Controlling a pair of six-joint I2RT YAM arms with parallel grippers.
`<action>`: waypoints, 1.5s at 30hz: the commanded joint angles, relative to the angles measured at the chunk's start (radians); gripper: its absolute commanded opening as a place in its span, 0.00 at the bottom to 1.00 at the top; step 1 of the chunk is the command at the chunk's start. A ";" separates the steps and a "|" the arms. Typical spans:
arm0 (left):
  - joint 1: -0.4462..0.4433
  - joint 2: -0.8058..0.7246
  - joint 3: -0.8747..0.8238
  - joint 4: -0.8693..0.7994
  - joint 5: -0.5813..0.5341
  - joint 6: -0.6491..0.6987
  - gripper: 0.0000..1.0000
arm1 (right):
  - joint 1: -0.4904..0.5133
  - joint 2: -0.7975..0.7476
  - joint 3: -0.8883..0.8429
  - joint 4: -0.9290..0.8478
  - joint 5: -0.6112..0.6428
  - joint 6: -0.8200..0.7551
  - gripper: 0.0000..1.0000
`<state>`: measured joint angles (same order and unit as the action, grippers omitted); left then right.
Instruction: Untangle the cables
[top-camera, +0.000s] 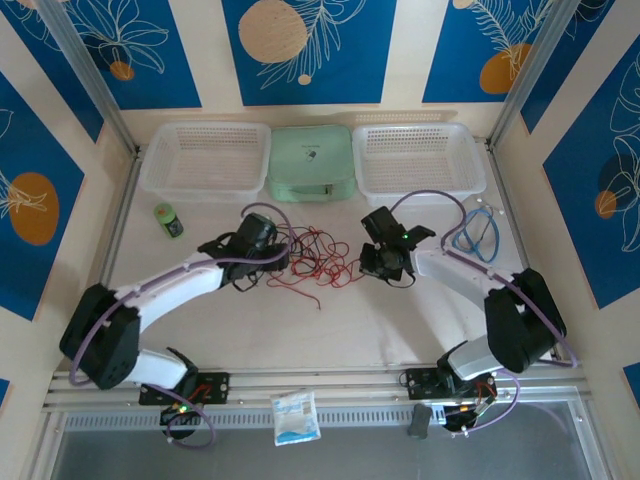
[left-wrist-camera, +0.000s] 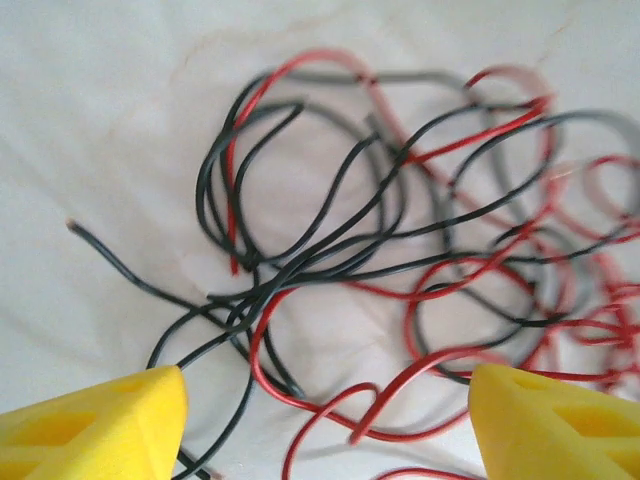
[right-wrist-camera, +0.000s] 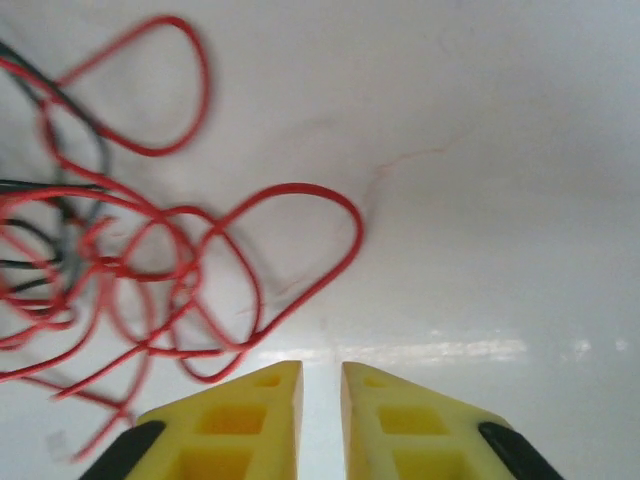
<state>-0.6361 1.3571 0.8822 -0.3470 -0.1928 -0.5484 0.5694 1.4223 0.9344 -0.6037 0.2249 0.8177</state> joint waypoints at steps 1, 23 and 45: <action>-0.013 -0.068 0.067 -0.137 0.019 0.048 0.75 | 0.035 -0.041 0.066 -0.067 -0.059 -0.064 0.29; -0.036 -0.131 0.028 -0.126 0.051 0.022 0.75 | 0.161 0.272 0.184 -0.013 -0.206 0.161 0.51; -0.038 -0.148 0.018 -0.123 0.051 0.021 0.75 | 0.162 0.266 0.152 -0.002 -0.195 0.156 0.13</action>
<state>-0.6643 1.2240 0.9092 -0.4789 -0.1566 -0.5224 0.7258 1.7256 1.0977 -0.5880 0.0341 0.9680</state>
